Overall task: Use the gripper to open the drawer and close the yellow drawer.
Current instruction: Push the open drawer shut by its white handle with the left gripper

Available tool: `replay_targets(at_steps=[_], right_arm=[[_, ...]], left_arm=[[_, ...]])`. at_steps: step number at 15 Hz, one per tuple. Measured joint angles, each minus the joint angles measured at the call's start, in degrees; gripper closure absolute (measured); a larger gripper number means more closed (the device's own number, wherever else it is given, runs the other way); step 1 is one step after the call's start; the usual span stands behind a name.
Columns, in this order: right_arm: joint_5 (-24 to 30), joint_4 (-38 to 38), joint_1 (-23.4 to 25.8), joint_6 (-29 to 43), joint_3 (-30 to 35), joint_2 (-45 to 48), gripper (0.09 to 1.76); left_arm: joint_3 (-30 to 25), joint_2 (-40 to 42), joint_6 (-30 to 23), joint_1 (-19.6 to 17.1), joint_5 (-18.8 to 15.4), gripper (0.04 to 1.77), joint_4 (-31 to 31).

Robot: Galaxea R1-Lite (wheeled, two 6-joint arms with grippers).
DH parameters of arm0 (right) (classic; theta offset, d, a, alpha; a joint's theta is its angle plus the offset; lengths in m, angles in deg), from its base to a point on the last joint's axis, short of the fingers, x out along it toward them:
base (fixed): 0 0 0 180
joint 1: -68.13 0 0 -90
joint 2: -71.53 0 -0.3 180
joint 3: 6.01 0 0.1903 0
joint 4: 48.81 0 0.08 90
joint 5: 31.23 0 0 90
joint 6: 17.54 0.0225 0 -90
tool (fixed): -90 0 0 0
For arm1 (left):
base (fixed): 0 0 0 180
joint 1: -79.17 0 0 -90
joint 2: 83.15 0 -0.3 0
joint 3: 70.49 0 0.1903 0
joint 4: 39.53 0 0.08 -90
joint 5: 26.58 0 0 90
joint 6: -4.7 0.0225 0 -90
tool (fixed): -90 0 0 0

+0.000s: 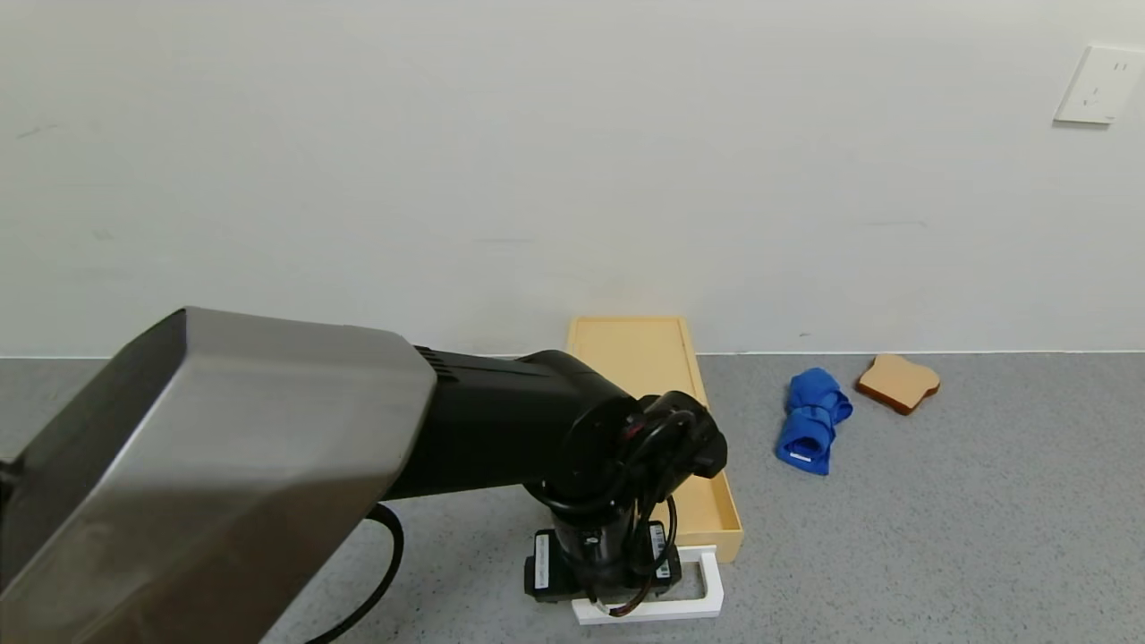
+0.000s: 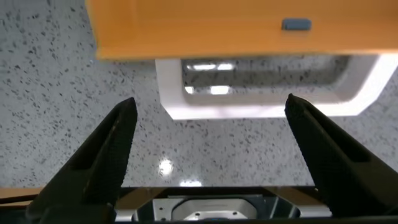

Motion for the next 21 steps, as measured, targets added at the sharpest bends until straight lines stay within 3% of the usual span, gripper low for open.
replay_targets(at_steps=[14, 21], right_arm=[[0.0, 0.0, 0.0, 0.0, 0.0, 0.0, 0.12], [0.0, 0.0, 0.0, 0.0, 0.0, 0.0, 0.12]], left_arm=[[3.1, -3.8, -2.1, -0.1, 5.5, 0.09, 0.9], [4.0, -4.0, -1.7, -0.1, 6.7, 0.09, 0.8]])
